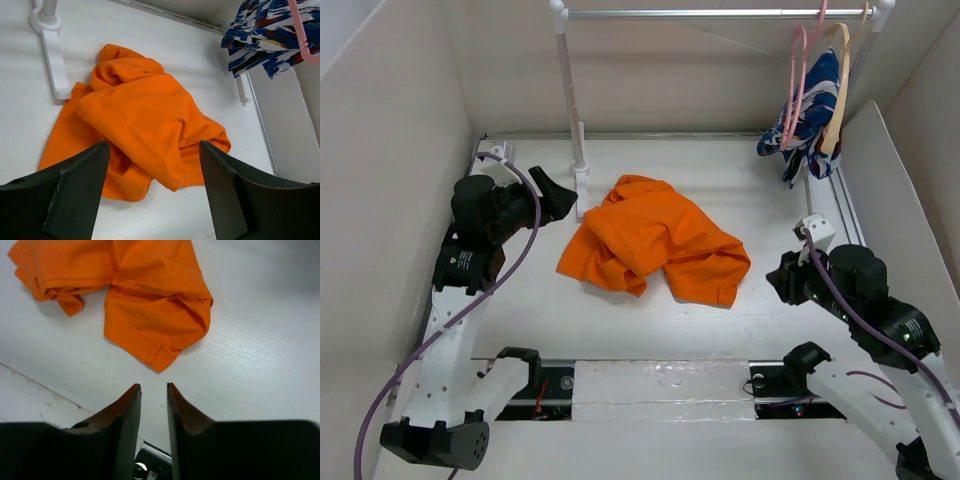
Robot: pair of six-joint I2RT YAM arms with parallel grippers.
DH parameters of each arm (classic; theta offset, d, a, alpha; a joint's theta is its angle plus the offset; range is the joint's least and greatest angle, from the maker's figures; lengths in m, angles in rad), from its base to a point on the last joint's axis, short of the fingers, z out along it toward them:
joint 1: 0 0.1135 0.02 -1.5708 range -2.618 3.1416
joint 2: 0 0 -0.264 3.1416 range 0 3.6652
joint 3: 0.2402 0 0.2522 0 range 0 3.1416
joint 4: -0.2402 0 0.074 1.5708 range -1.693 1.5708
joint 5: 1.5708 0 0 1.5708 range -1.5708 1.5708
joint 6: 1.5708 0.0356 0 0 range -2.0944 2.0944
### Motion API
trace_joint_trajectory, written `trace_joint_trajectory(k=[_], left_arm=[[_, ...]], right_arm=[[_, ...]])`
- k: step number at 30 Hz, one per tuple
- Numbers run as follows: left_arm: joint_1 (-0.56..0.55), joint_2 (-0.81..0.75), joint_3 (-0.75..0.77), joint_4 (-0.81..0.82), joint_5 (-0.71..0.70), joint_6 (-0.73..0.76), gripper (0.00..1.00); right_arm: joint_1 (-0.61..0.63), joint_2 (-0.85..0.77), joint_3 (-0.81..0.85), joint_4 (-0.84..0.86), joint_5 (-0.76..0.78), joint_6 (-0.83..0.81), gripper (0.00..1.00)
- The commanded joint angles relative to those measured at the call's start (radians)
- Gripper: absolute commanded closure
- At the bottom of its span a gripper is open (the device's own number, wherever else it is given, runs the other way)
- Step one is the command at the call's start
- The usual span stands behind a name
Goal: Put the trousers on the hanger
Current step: Flatten out the trousers at the center of the board.
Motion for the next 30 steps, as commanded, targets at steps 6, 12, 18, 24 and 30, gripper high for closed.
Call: trace_joint_trajectory(k=[6, 12, 18, 24, 30], left_arm=[[-0.002, 0.033, -0.026, 0.207, 0.258, -0.032, 0.28], [-0.002, 0.079, -0.099, 0.142, 0.111, 0.03, 0.41], [-0.313, 0.319, 0.101, 0.046, -0.447, 0.118, 0.32], [-0.449, 0.237, -0.053, 0.119, -0.443, -0.025, 0.01], [-0.552, 0.195, -0.297, 0.219, -0.47, -0.152, 0.01]], right_arm=[[0.006, 0.053, -0.085, 0.089, -0.021, 0.045, 0.27], [0.006, 0.136, -0.183, 0.204, -0.022, 0.047, 0.3], [-0.02, 0.24, -0.27, 0.346, -0.124, 0.059, 0.65], [-0.13, 0.28, -0.376, 0.414, -0.156, 0.093, 0.26], [-0.238, 0.348, -0.505, 0.621, -0.278, 0.089, 0.2]])
